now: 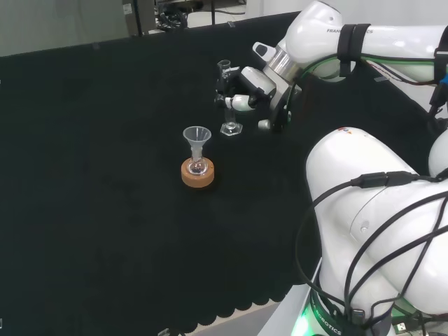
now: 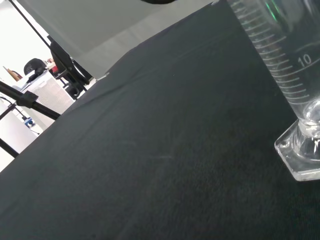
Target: Put the graduated cylinder back on the table.
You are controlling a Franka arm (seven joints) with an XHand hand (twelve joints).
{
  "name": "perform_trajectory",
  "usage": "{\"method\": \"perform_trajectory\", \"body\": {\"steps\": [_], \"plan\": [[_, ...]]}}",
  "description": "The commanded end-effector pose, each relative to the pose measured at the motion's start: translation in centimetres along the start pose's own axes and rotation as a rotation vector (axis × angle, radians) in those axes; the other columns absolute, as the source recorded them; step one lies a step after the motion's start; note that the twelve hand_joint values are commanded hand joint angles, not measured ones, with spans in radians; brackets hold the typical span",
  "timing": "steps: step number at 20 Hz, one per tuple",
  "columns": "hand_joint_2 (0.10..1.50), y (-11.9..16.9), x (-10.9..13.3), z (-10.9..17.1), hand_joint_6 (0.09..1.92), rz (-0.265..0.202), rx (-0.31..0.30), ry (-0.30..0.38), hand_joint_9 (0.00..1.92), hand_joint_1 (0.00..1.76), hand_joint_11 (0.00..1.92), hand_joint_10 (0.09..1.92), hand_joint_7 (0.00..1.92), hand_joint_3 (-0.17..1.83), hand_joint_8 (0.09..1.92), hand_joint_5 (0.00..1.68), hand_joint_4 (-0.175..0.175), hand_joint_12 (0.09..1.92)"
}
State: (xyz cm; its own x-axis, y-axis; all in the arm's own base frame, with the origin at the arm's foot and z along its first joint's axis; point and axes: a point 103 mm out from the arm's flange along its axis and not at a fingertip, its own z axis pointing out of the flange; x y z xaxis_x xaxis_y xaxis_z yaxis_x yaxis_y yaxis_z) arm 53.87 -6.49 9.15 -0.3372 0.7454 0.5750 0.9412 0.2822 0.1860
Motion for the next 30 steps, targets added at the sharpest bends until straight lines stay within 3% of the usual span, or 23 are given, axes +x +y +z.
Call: {"method": "perform_trajectory", "body": {"steps": [1, 14, 15, 17, 19, 21, 23, 30], "plan": [[1.20, 0.2, -0.5, 0.7, 1.23, -0.008, -0.002, 0.025, 1.44, 1.09, 1.37, 0.09, 1.15, 0.00, 0.41, 0.83, -0.122, 0.68], [1.21, 0.5, -0.6, 1.5, 1.26, 0.025, 0.003, 0.025, 1.41, 1.08, 1.30, 0.09, 1.08, 0.00, 0.47, 0.81, -0.120, 0.74], [1.21, 0.6, -0.6, 1.8, 1.26, 0.049, -0.008, 0.006, 1.40, 1.08, 1.29, 0.09, 1.07, 0.00, 0.47, 0.80, -0.119, 0.74], [1.22, 0.6, -0.7, 1.9, 1.27, 0.042, 0.001, 0.027, 1.39, 1.07, 1.25, 0.09, 1.04, 0.00, 0.50, 0.80, -0.103, 0.78], [1.21, 0.6, -0.8, 1.9, 1.27, 0.034, 0.014, 0.046, 1.38, 1.05, 1.19, 0.09, 0.98, 0.00, 0.55, 0.80, -0.059, 0.84], [1.17, 0.5, -0.9, 1.9, 0.95, 0.035, 0.025, 0.060, 1.34, 0.98, 1.10, 0.09, 0.90, -0.02, 0.56, 0.78, -0.063, 0.89], [1.14, 0.5, -1.0, 1.9, 0.76, 0.038, 0.037, 0.063, 1.29, 0.94, 1.01, 0.09, 0.85, -0.06, 0.56, 0.78, -0.063, 0.96], [1.09, 0.3, -1.1, 1.6, 0.65, 0.043, 0.031, 0.060, 1.17, 0.88, 0.78, 0.09, 0.72, -0.17, 0.58, 0.64, -0.050, 1.13]]}}
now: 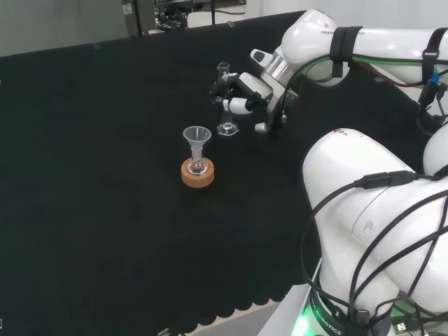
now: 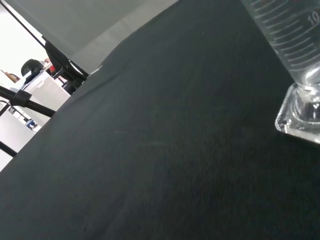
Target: Put the graduated cylinder back on the table.
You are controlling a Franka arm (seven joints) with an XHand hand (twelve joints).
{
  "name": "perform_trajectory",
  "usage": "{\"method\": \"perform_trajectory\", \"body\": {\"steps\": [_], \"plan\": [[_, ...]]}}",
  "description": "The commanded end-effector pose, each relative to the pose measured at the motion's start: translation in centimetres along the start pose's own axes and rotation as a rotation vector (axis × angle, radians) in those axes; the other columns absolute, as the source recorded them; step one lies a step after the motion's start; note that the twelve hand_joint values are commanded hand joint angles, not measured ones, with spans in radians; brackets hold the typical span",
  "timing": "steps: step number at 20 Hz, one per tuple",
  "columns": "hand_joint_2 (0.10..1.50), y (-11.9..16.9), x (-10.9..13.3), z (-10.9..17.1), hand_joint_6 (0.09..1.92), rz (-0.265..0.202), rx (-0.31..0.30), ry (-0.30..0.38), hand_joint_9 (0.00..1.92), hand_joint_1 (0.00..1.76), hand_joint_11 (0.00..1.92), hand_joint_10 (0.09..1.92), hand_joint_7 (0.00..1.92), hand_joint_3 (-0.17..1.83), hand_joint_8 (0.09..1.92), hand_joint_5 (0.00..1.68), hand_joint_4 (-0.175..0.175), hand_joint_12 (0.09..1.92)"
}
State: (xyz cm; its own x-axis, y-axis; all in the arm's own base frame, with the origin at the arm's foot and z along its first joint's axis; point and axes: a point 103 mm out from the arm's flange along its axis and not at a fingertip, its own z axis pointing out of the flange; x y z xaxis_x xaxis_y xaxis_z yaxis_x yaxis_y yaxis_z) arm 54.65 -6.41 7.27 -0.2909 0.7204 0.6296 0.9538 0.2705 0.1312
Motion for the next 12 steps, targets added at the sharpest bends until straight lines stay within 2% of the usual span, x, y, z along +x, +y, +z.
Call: {"method": "perform_trajectory", "body": {"steps": [1, 4, 8, 12], "plan": [[1.08, -0.1, 0.1, -0.1, 0.64, -0.006, -0.003, 0.000, 1.16, 0.88, 0.76, 0.09, 0.71, -0.17, 0.58, 0.63, -0.049, 1.14], [1.07, -0.7, -0.7, -1.0, 0.63, -0.011, -0.003, 0.010, 1.14, 0.87, 0.73, 0.09, 0.70, -0.17, 0.59, 0.60, -0.049, 1.16], [1.03, -0.3, -0.1, -0.7, 0.58, 0.000, 0.018, 0.000, 1.10, 0.84, 0.67, 0.09, 0.66, -0.17, 0.59, 0.51, -0.051, 1.20], [0.98, -0.4, -0.2, -1.2, 0.44, 0.019, 0.052, 0.003, 0.95, 0.78, 0.51, 0.09, 0.47, -0.17, 0.64, 0.39, -0.061, 1.28]]}}
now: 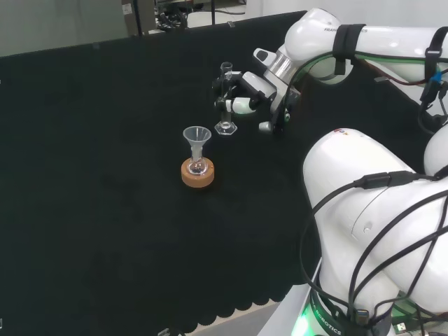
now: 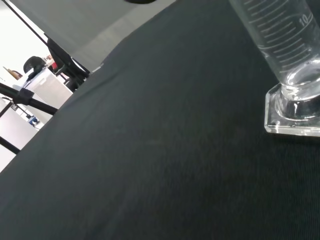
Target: Put the graduated cylinder back on the table.
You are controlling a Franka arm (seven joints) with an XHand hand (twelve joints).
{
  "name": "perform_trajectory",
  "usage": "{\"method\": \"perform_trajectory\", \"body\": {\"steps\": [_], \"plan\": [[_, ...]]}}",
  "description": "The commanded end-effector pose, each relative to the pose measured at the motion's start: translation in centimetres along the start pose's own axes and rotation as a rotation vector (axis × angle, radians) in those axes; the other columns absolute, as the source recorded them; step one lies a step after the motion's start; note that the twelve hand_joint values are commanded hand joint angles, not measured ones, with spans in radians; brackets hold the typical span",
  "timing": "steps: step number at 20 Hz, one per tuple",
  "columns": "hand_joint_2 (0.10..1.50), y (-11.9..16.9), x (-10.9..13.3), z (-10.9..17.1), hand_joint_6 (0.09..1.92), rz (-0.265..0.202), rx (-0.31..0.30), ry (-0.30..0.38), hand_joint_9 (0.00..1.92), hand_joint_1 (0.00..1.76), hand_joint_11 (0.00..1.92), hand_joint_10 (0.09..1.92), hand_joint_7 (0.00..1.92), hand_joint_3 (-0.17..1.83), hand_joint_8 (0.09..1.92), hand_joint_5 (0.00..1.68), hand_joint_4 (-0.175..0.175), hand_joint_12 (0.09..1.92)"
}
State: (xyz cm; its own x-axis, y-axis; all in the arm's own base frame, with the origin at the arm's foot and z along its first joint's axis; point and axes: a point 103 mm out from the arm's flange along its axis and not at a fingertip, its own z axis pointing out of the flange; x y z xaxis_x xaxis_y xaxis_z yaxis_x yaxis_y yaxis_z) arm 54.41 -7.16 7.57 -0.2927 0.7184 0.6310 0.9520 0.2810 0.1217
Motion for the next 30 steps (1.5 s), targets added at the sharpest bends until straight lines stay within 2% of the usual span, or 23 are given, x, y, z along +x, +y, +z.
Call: {"method": "perform_trajectory", "body": {"steps": [1, 5, 7, 14, 21, 30], "plan": [[0.97, -0.1, -0.1, -0.8, 0.40, 0.028, 0.047, 0.002, 0.90, 0.76, 0.46, 0.09, 0.41, -0.17, 0.65, 0.37, -0.062, 1.30], [0.94, -0.4, -0.2, -2.0, 0.17, 0.057, 0.070, -0.009, 0.62, 0.70, 0.22, 0.09, 0.10, -0.17, 0.67, 0.27, -0.064, 1.41], [0.92, -0.6, -0.1, -2.9, 0.11, 0.070, 0.064, -0.021, 0.52, 0.67, 0.14, 0.09, 0.03, -0.17, 0.63, 0.23, -0.064, 1.44], [0.91, -2.3, 0.9, -6.8, 0.09, 0.072, 0.031, -0.078, 0.46, 0.64, 0.07, 0.09, 0.00, -0.17, 0.55, 0.20, -0.064, 1.48], [0.90, -5.5, 3.7, -11.3, 0.09, 0.096, -0.014, -0.160, 0.44, 0.64, 0.04, 0.09, 0.00, -0.17, 0.54, 0.20, -0.063, 1.48], [0.90, -8.9, 8.3, -15.6, 0.09, 0.168, -0.026, -0.279, 0.44, 0.64, 0.02, 0.09, 0.00, -0.17, 0.54, 0.21, -0.063, 1.48]]}}
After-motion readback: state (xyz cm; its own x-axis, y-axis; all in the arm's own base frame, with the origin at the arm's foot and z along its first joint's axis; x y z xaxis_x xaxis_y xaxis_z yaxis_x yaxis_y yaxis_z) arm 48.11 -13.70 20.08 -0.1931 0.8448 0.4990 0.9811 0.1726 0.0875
